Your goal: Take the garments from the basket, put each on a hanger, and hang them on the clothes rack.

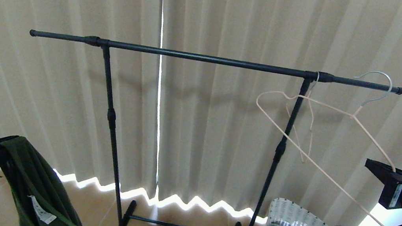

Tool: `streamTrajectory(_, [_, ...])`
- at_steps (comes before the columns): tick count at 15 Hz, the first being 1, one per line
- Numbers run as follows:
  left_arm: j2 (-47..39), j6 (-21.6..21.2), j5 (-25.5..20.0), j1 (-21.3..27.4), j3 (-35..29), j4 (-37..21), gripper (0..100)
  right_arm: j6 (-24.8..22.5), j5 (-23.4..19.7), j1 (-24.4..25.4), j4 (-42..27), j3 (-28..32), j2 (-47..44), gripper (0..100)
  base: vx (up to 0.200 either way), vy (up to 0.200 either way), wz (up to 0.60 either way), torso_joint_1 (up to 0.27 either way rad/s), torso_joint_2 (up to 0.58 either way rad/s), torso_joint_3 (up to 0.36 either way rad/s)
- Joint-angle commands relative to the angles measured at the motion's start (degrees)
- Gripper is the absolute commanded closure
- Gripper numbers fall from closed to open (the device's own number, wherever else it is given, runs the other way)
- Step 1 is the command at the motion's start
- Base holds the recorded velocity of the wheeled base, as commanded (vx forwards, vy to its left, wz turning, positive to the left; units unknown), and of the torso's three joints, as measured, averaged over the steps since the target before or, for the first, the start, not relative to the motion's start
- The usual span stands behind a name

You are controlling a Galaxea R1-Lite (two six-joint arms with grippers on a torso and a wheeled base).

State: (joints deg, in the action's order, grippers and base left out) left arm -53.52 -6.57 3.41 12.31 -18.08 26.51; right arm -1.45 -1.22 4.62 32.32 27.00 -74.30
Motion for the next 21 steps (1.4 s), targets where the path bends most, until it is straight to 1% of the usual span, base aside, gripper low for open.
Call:
streamTrajectory(1, [-0.1, 0.0, 0.0, 0.0, 0.0, 0.0, 100, -0.1, 0.1, 0.5, 0.0, 0.1, -0.2, 100, 0.0, 0.2, 0.0, 0.012, 0.0, 0.002])
streamTrajectory(8, [-0.1, 0.0, 0.0, 0.0, 0.1, 0.0, 100, -0.1, 0.1, 0.8, -0.1, -0.2, -0.4, 100, 0.0, 0.2, 0.0, 0.002, 0.0, 0.002])
streamTrajectory(15, [0.1, -0.5, 0.0, 0.0, 0.5, 0.0, 100, -0.7, 0.5, 0.9, -0.5, -2.7, -0.8, 100, 0.0, 0.0, 0.0, 0.0, 0.0, 0.0])
streamTrajectory(18, [0.3, -0.4, 0.0, 0.0, 0.5, -0.1, 100, -0.6, 0.7, 4.3, -0.1, -3.6, -2.3, 100, 0.0, 0.0, 0.0, 0.0, 0.0, 0.0])
streamTrajectory(21, [0.3, -0.1, 0.0, 0.0, 2.0, -0.1, 100, -0.6, 1.5, 10.2, -0.1, -3.0, -4.4, 100, 0.0, 0.0, 0.0, 0.0, 0.0, 0.0])
